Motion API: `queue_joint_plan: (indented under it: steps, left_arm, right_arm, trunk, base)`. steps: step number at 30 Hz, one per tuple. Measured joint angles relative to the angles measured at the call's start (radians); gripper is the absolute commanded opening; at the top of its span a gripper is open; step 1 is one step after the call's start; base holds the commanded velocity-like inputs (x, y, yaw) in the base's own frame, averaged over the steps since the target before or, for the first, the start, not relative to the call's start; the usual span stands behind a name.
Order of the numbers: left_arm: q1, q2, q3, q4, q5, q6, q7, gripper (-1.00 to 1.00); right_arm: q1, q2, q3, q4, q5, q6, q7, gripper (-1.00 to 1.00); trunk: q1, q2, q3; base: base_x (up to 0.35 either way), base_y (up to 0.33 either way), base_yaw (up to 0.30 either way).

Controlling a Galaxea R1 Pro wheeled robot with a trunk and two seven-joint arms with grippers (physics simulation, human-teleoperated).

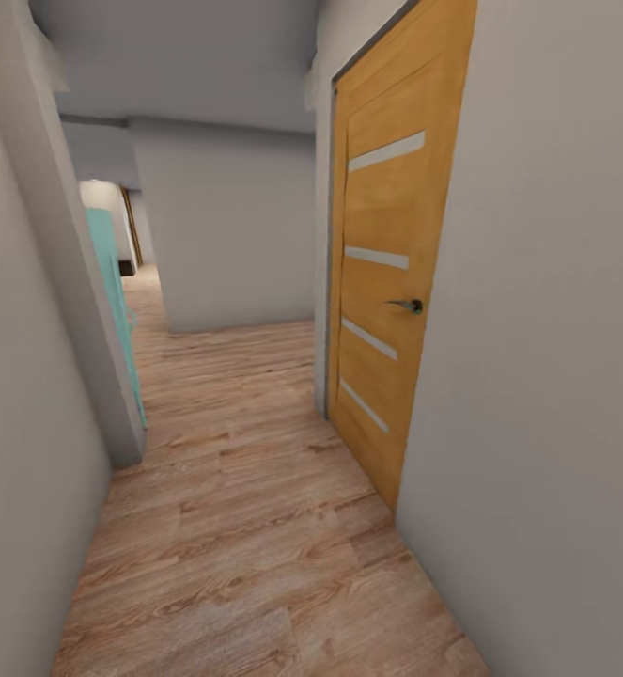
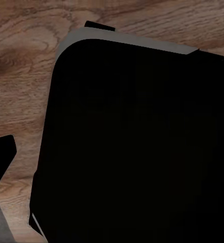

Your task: Move the two storage containers from the living room to the garage. In the garage, place one container on the floor and stack the other container on top of it (either order is fine).

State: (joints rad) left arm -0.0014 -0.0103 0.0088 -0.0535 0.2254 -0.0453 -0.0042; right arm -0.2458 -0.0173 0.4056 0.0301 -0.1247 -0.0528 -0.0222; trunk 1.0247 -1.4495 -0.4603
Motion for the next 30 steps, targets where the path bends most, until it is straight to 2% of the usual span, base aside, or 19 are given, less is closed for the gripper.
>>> queue_joint_plan:
  steps: [30]
  left_arm:
    - [0.000,0.000,0.000,0.000,0.000,0.000,0.000,1.00]
  right_arm:
    - [0.000,0.000,0.000,0.000,-0.001,0.000,0.000,1.00]
  trunk:
    - [0.000,0.000,0.000]
  base:
    - [0.183,0.000,0.271]
